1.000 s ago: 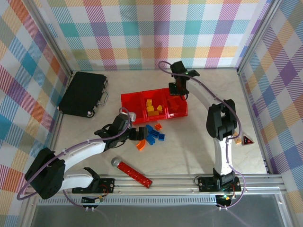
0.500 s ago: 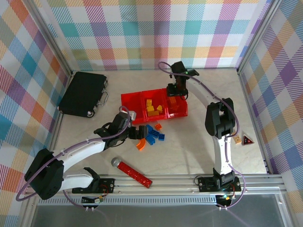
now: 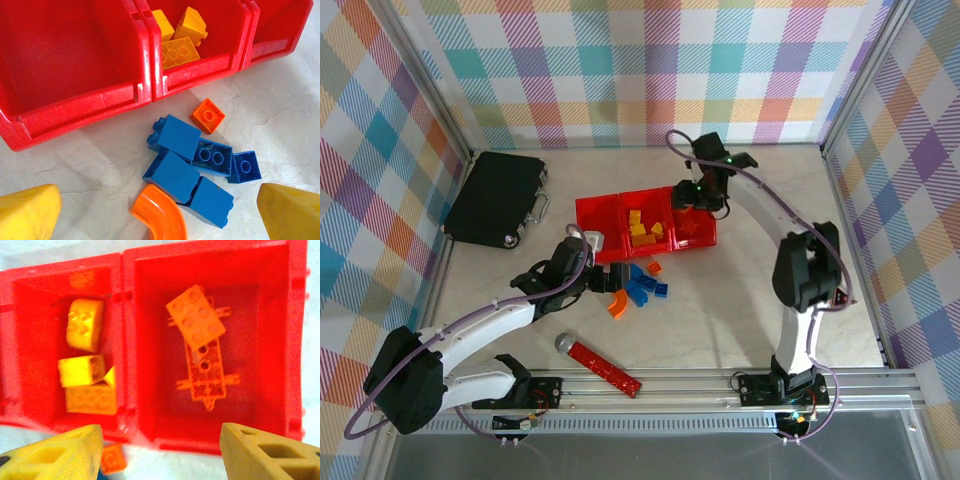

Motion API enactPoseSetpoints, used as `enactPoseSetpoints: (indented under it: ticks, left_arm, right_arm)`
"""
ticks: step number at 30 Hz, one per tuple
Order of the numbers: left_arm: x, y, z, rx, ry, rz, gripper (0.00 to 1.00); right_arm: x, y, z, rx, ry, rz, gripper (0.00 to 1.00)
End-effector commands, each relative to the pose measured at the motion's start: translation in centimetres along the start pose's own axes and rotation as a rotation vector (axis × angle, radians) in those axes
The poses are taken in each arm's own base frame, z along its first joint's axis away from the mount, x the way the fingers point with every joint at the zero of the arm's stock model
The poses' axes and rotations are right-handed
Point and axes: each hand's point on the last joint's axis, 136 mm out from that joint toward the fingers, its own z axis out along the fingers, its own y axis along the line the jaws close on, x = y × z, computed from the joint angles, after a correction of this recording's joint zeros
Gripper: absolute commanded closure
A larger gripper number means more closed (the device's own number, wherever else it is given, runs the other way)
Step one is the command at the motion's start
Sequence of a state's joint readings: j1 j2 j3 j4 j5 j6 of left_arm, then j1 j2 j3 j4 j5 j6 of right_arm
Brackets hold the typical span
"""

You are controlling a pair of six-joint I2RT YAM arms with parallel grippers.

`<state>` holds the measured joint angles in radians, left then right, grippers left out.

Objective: Sort the legos into containers by color
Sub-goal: Place the lego in the container, then pick up the lego from the center of the table.

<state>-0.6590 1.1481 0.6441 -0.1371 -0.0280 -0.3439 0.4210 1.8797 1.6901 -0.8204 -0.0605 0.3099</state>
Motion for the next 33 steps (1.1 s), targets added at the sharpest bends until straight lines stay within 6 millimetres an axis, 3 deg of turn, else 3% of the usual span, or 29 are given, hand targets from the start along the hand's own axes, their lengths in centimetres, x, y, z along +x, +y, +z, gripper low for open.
enactPoseSetpoints:
  ticks: [1, 7, 14, 26, 33]
  left_arm:
    - [0.4, -0.2, -0.4, 0.002, 0.004, 0.071, 0.0]
    - [0.0, -0.8, -0.2, 0.04, -0.026, 0.083, 0.0]
    - [0.3, -0.6, -0.5, 0.043, -0.04, 0.083, 0.0]
    - [0.1, 1.2, -3.6, 0.023, -0.193, 0.031, 0.0]
    - [0.6, 2.9, -3.8, -0.063, -0.19, 0.008, 0.0]
  right_arm:
    - [2.6, 2.8, -0.9, -0.08, 0.001, 0.077, 0.35]
    - [8.0, 6.6, 1.2, -0.046, 0.021, -0.028, 0.33]
    - [11.5, 6.6, 4.1, 0.05, 0.092, -0.114, 0.39]
    - [13.2, 5.6, 7.6, 0.112, 0.152, -0.084, 0.47]
    - [12.9, 5.5, 8.8, 0.191, 0.156, -0.106, 0.46]
